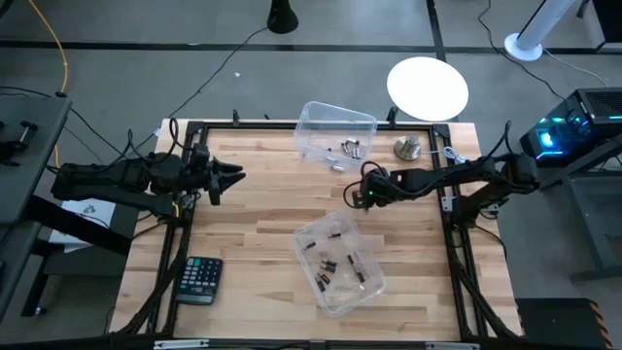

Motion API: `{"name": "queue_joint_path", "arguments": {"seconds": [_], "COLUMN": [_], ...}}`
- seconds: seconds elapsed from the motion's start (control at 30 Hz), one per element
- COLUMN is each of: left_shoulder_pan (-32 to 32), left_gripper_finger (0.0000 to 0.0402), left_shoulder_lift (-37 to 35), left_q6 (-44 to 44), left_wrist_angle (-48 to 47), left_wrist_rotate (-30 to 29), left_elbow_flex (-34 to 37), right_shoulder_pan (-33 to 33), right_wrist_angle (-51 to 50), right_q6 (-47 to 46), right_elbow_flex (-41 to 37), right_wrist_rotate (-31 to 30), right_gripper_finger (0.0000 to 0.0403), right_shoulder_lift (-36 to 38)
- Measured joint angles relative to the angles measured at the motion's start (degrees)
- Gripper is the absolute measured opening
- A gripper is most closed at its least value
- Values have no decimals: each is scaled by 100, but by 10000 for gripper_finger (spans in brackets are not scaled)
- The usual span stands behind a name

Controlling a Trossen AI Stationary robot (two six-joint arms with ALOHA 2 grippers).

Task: Sort batteries
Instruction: Put the black battery into the bottom transparent bin

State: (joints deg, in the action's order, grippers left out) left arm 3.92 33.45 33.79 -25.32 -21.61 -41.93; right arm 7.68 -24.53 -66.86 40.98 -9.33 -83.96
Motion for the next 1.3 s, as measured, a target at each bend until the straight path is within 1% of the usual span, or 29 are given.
{"name": "queue_joint_path", "arguments": {"seconds": [0.07, 0.13, 0.27, 0.43, 0.53, 0.6, 0.67, 0.7, 0.73, 0.83, 0.9, 0.97, 1.0, 1.03, 1.13, 1.23, 1.3], "left_shoulder_pan": [-2, -4, -4, -4, -4, -4, -4, -4, -4, -4, -16, -15, -15, -15, -15, -15, -15], "left_gripper_finger": [140, 141, 141, 141, 141, 141, 141, 141, 141, 141, 141, 141, 141, 141, 141, 141, 141], "left_shoulder_lift": [2, 2, 2, 2, 2, 2, 2, 0, 2, 0, 2, 0, 2, 5, 39, 74, 88], "left_q6": [62, 68, 162, 219, 296, 311, 311, 308, 292, 182, 94, -10, -82, -151, -306, -428, -443], "left_wrist_angle": [-2, -2, -2, -2, -2, 1, 10, 26, 40, 44, 43, 42, 42, 37, 19, 0, -36], "left_wrist_rotate": [-2, -6, -68, -145, -159, -166, -169, -185, -213, -331, -415, -490, -539, -602, -733, -741, -741], "left_elbow_flex": [0, 0, 0, 0, 0, 0, 0, 0, 0, 0, 0, 0, 0, 0, 0, 0, 0], "right_shoulder_pan": [78, 107, -2, -131, -214, -287, -339, -341, -331, -319, -361, -548, -679, -829, -1457, -2126, -2503], "right_wrist_angle": [250, 424, 491, 453, 256, 53, -372, -653, -960, -2264, -2723, -2888, -2720, -2311, -497, 1594, 2520], "right_q6": [31, 97, 268, 281, 263, 283, 294, 396, 476, 347, 163, 132, 153, 170, 390, 692, 808], "right_elbow_flex": [-92, -138, -103, -59, -38, -34, -47, -51, -81, -147, -113, -121, -132, -130, -113, -93, -44], "right_wrist_rotate": [3, 61, 169, 37, -155, -336, -483, -504, -528, -680, -831, -813, -753, -691, -605, -653, -688], "right_gripper_finger": [171, 173, 167, 157, 140, 106, 47, 27, 18, 18, 9, 8, 9, 8, 5, 5, 4], "right_shoulder_lift": [-15, -76, -367, -783, -913, -898, -738, -600, -453, 106, 646, 1216, 1506, 1797, 2411, 2481, 2240]}}
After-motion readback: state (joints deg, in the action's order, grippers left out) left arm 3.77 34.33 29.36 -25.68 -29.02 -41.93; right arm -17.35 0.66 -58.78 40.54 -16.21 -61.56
